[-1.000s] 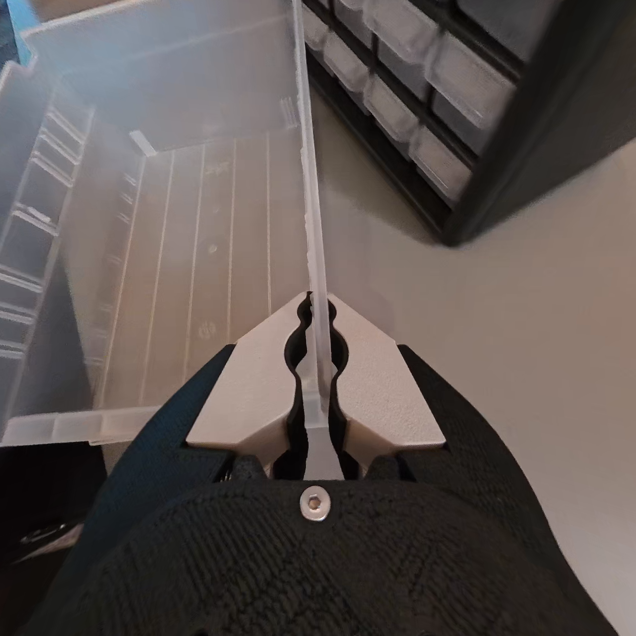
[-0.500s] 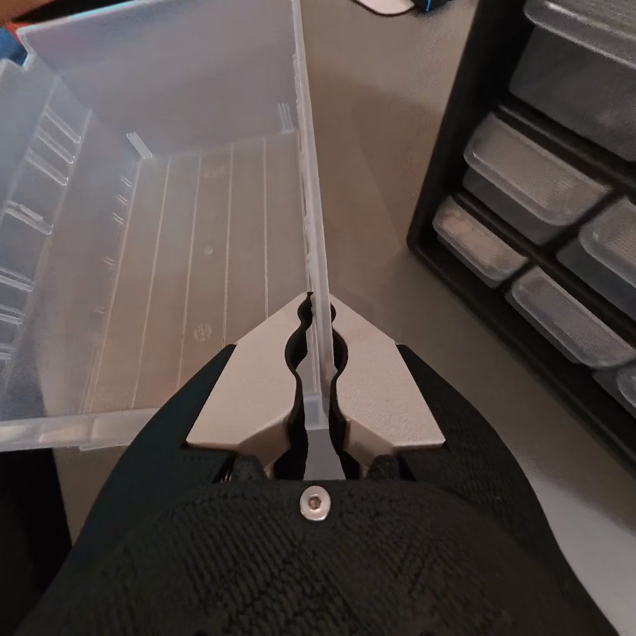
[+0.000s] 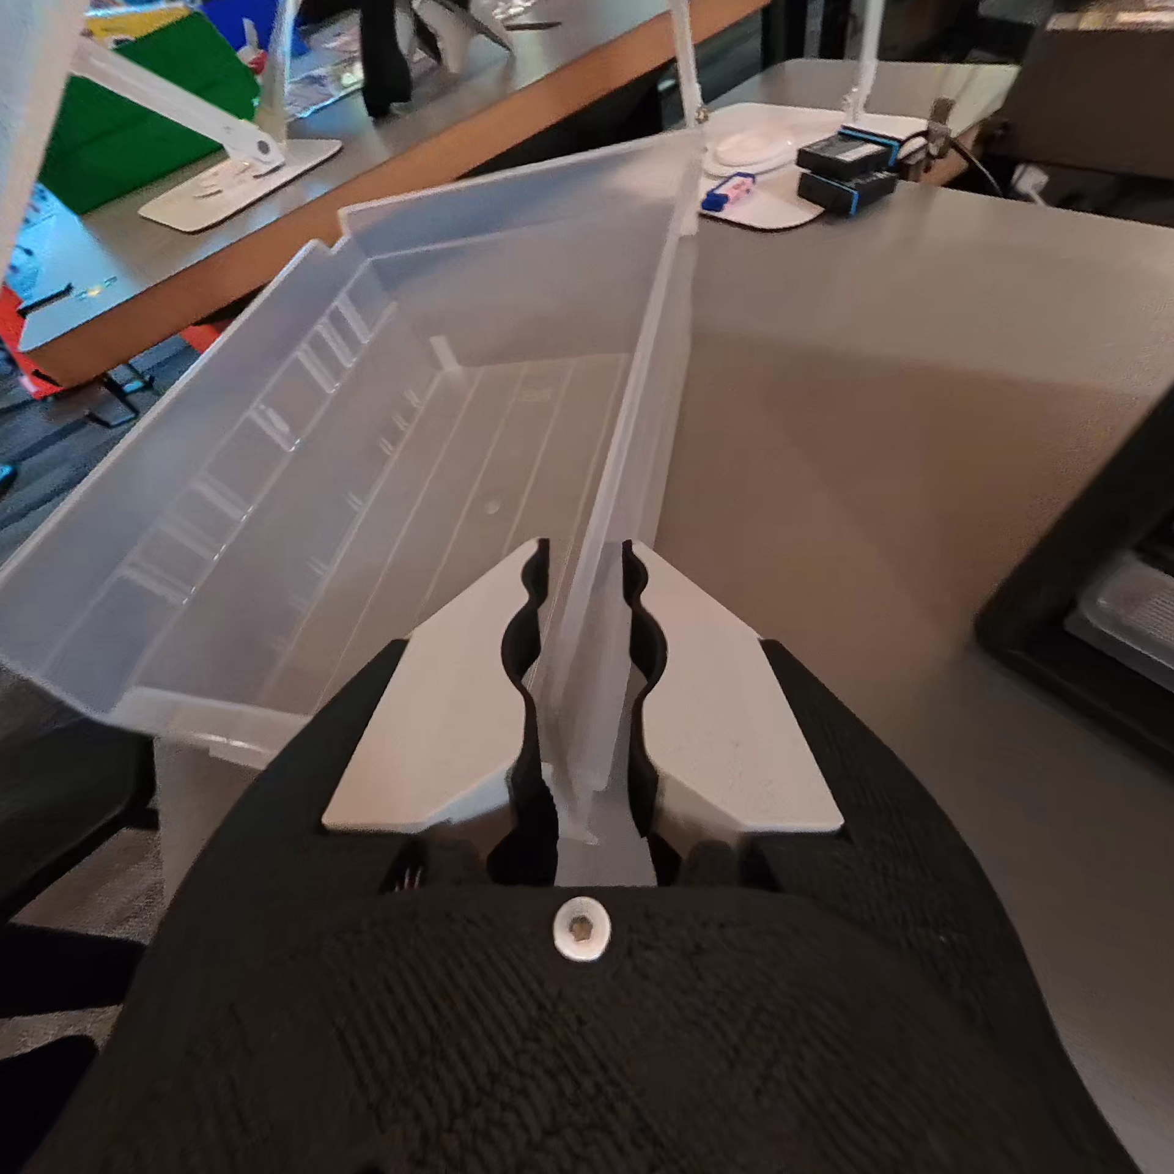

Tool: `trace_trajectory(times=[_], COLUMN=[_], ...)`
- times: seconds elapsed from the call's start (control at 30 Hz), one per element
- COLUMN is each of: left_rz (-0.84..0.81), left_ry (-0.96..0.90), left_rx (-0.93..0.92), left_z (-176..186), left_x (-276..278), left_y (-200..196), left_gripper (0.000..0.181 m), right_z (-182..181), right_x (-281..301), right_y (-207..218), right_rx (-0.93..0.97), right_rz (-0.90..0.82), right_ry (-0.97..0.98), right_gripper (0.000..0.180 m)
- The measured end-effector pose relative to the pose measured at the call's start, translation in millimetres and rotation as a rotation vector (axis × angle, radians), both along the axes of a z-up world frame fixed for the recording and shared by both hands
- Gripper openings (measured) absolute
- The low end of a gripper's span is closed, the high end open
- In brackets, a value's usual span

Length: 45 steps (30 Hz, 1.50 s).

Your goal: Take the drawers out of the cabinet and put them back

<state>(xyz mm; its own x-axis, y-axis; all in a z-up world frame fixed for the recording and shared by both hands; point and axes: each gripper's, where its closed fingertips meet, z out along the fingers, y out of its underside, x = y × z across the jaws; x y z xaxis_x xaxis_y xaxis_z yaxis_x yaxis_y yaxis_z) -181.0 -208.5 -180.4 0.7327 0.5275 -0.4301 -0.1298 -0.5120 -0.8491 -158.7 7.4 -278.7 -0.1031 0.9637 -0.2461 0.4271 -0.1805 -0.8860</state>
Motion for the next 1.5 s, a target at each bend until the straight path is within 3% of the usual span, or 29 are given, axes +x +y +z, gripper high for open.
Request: trace_trajectory(times=[0.33,0.47,0.6,0.77,0.87,0.97,1.07,1.13,1.27,1.5], left_rz=[0.001,-0.003,-0.026,-0.139,-0.297,-0.483,-0.663,-0.780,-0.977,-1.283], left_ry=[0.004,0.014,0.044,0.084,0.089,0.092,0.092,0.098,0.120,0.079], left_rx=[-0.008,-0.002,0.012,0.058,0.095,0.114,0.118,0.102,0.057,-0.010], left_z=[-0.2,5.4,17.4,36.1,47.7,56.0,60.5,61.9,63.0,50.9], left_x=[1.8,3.9,11.9,42.9,79.3,124.7,174.2,206.5,269.6,382.2], left_y=[1.9,5.5,10.7,39.1,74.6,116.3,156.6,180.1,224.7,308.5], left_gripper=[0.003,0.003,0.003,0.003,0.003,0.003,0.003,0.003,0.003,0.004], right_z=[3.7,6.5,46.1,102.8,151.7,181.9,169.5,147.6,131.9,133.0], right_x=[5.0,5.6,29.0,105.0,170.0,251.5,346.7,401.7,477.3,563.1], right_y=[-59.3,-95.3,-81.4,-24.2,31.4,114.2,192.1,223.5,262.2,282.2], right_rx=[-0.027,0.009,0.070,0.171,0.214,0.418,0.646,0.721,0.698,0.755], right_rz=[0.096,0.215,0.192,0.084,-0.095,-0.457,-0.866,-1.034,-1.238,-1.463], right_ry=[0.061,0.134,0.367,0.574,0.738,0.862,0.814,0.749,0.728,0.763], right_gripper=[0.042,0.054,0.055,0.053,0.053,0.054,0.056,0.056,0.057,0.058])
